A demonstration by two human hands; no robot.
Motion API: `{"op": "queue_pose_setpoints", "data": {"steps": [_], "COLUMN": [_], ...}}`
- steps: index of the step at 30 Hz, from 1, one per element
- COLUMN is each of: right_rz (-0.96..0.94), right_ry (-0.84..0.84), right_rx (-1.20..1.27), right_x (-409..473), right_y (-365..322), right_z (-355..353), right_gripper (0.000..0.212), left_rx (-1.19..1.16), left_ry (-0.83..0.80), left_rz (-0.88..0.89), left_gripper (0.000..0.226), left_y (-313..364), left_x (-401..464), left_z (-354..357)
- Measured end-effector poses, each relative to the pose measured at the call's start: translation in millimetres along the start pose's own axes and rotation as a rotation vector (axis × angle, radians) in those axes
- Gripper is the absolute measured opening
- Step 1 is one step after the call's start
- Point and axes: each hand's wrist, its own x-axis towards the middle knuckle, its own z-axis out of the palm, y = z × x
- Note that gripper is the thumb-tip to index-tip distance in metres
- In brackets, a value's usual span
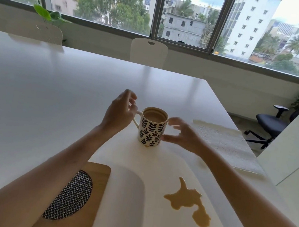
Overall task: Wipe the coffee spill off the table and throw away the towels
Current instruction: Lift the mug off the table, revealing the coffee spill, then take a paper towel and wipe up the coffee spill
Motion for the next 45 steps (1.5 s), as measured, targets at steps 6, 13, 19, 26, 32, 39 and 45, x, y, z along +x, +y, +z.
{"op": "queue_pose_setpoints", "data": {"steps": [6,13,19,26,32,39,45], "right_rz": [0.188,0.449,0.345,0.238,0.175,0.109,0.053], "right_ry": [0.259,0.336,0.246,0.191,0.165,0.187,0.19], "right_rx": [-0.118,-0.27,-0.412,-0.599,-0.551,-0.521,-0.549], "right_x": [-33,-86,-109,-125,-131,-125,-124], "right_y": [42,91,97,115,141,157,161], "right_z": [-47,-72,-81,-93,-109,-114,-114], "right_gripper": [0.041,0.026,0.027,0.032,0.031,0.03,0.029], "left_rx": [-0.1,-0.173,-0.148,0.056,0.148,0.402,0.599], "left_ry": [0.113,-0.067,-0.35,-0.678,-0.864,-0.804,-0.636], "left_rz": [0.169,0.345,0.454,0.413,0.393,0.549,0.709], "left_gripper": [0.019,0.019,0.016,0.022,0.049,0.052,0.065], "left_y": [34,93,133,131,136,142,148], "left_x": [-5,-23,-36,-38,-39,-45,-55], "left_z": [-18,6,61,147,180,181,186]}}
